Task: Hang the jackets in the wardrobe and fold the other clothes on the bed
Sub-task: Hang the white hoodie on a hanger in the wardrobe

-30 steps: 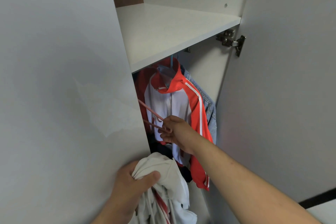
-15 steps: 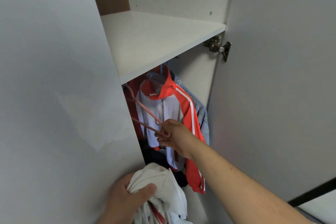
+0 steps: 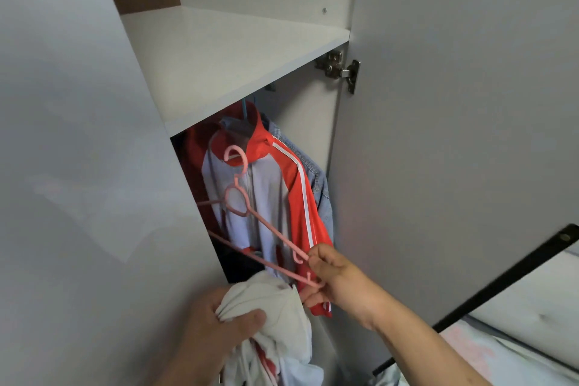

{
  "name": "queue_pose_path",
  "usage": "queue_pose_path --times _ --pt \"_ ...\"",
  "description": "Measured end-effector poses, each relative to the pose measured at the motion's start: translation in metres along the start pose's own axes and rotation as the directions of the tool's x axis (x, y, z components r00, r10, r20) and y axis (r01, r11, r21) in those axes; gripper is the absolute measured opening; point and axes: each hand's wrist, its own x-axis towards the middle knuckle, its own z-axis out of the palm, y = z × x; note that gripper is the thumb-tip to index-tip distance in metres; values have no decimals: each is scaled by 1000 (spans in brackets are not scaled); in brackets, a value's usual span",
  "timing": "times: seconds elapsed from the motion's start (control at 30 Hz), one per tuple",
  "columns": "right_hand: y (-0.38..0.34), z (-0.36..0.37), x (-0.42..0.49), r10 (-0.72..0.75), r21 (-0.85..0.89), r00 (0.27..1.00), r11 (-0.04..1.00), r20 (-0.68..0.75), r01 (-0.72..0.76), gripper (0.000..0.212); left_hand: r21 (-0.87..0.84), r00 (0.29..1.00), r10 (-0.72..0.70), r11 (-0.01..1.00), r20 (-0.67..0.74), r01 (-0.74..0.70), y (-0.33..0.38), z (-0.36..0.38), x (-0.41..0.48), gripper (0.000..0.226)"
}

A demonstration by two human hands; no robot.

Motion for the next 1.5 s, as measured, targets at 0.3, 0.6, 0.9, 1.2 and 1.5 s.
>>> queue_pose_path --times 0.3,0.6,0.9,1.2,1.5 --pt "19 19 -76 -119 -83 960 991 -253 101 31 -161 957 60 987 283 -14 12 11 -1 57" --pt "35 74 -151 95 154 823 988 -560 -9 29 -271 808 86 958 583 94 17 0 -35 64" --pt "67 127 -250 -74 -30 695 997 -715 74 8 -281 584 80 923 808 262 18 21 -96 45" --pt "102 170 -317 -46 117 629 969 -776 216 32 -258 620 -33 891 784 373 21 47 -147 26" --pt "110 146 -346 -54 190 686 943 -726 274 14 -203 492 -18 897 871 392 20 80 -168 30"
